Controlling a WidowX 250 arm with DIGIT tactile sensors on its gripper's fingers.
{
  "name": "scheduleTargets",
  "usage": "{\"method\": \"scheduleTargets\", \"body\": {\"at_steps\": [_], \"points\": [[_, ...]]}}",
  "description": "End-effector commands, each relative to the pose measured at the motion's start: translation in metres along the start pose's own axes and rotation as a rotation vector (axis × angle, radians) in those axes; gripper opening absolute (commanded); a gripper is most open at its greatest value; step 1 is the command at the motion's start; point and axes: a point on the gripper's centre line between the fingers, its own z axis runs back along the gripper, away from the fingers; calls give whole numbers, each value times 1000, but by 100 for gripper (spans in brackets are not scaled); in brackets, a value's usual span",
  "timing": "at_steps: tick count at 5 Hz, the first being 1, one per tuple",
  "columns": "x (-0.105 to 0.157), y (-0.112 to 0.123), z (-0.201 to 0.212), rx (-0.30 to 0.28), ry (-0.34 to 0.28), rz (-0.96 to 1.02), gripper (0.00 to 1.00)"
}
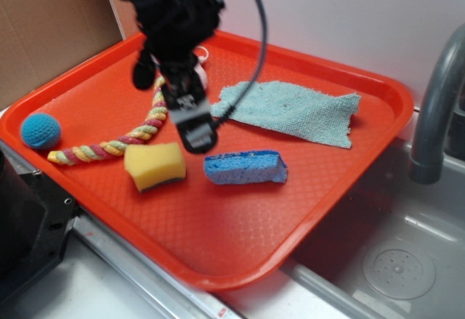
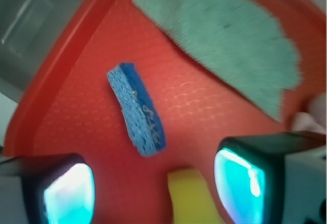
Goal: Grab the blue sponge.
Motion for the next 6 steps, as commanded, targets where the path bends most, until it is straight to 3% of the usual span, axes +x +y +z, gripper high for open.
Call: {"method": "scheduleTargets", "body": {"at_steps": [1,2,3,4,5,6], "points": [[1,-1,-39,19,67,-41,100],[-7,-3,-51,0,70,-65,100],[-16,-3,-63,-59,67,-108,100],[-8,0,-62,-48,65,-117,0],[-7,3,-66,-37,54,-121,0],[-11,8,-37,46,57,-172,43]]}}
